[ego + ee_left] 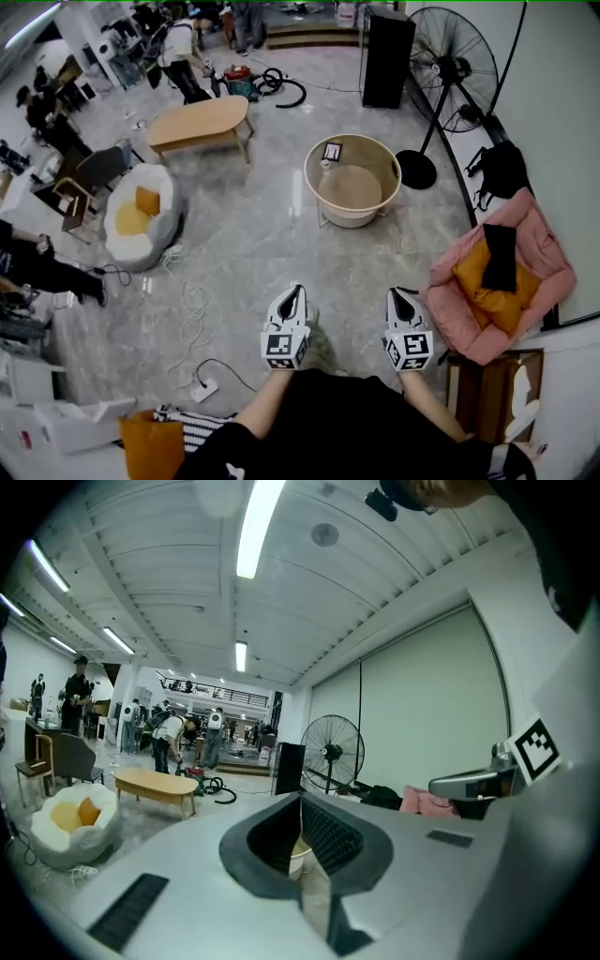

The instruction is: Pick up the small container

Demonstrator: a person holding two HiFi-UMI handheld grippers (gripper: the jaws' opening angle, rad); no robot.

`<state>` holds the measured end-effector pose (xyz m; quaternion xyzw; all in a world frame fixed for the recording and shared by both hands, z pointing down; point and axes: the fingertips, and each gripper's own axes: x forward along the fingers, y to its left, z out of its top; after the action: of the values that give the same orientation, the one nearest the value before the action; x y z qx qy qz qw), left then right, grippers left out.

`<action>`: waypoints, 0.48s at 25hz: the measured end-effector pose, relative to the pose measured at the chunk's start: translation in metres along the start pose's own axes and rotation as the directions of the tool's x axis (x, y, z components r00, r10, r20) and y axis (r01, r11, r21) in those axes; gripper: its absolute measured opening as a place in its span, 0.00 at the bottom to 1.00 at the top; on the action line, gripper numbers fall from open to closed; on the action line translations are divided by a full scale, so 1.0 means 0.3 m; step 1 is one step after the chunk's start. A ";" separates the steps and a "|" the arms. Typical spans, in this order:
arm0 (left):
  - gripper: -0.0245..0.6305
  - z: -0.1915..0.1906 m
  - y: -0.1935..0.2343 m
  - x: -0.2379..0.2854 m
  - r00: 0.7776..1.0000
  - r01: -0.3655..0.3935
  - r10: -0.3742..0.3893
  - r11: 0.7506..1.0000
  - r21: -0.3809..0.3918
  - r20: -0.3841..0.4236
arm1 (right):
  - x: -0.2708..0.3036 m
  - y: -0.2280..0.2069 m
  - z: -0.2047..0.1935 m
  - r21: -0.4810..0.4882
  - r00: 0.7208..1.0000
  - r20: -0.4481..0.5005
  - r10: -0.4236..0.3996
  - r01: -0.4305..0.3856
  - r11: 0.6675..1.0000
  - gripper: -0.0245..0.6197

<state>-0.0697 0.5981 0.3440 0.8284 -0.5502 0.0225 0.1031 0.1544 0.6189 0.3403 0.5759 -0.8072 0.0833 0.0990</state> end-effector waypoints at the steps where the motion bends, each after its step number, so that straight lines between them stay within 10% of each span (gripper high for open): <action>1: 0.07 0.011 0.027 0.035 1.000 -0.003 0.003 1.000 -0.002 0.001 | 0.045 -0.010 0.017 -0.007 1.000 -0.002 -0.001 0.001 1.000 0.07; 12: 0.07 0.087 0.341 0.490 1.000 0.012 -0.012 1.000 -0.018 -0.022 | 0.593 -0.084 0.112 -0.010 0.997 -0.078 0.000 -0.001 1.000 0.07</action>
<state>-0.1075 0.4215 0.3555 0.8304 -0.5441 0.0261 0.1169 0.1197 0.4399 0.3538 0.5715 -0.8033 0.1017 0.1333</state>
